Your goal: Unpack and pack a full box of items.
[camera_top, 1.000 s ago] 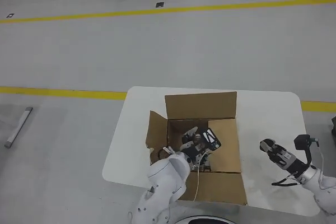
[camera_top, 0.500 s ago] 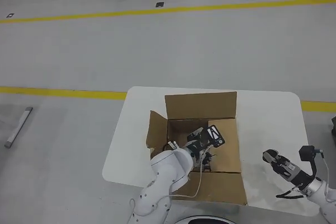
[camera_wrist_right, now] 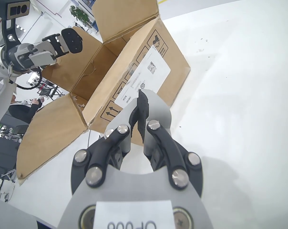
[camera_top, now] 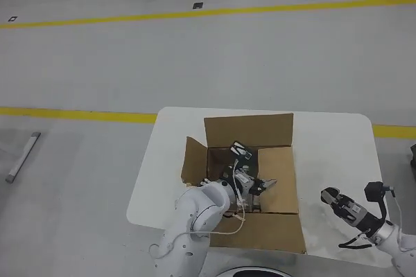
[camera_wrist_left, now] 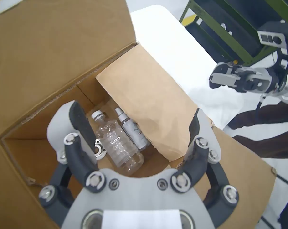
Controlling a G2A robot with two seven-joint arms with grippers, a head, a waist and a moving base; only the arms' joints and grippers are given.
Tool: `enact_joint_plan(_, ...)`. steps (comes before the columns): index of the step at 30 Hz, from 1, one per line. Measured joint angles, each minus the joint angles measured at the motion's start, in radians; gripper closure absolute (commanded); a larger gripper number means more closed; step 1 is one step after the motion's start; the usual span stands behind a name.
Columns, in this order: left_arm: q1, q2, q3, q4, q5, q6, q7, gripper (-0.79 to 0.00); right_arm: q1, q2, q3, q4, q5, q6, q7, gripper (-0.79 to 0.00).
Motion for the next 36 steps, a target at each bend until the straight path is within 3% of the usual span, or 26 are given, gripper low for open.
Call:
enact_joint_plan(6,0.005,0.000,0.015,-0.007,-0.147,0.052,-0.014,-0.785,-0.002,-0.001,-0.003,0.004,-0.001,-0.002,-0.001,0.000)
enact_joint_plan(12,0.017,0.003,0.038,-0.007,-0.180,0.098,-0.023,-0.785,0.000,-0.003,-0.009,0.001,-0.003,-0.003,-0.001,0.000)
enact_joint_plan(26,0.018,0.005,0.049,0.008,-0.180,0.095,-0.034,-0.785,-0.023,-0.003,0.008,-0.014,-0.004,-0.013,-0.005,0.000)
enact_joint_plan(36,0.037,0.003,0.013,0.138,-0.325,0.275,0.056,-0.785,-0.027,-0.006,-0.003,-0.012,-0.020,-0.013,-0.009,0.000)
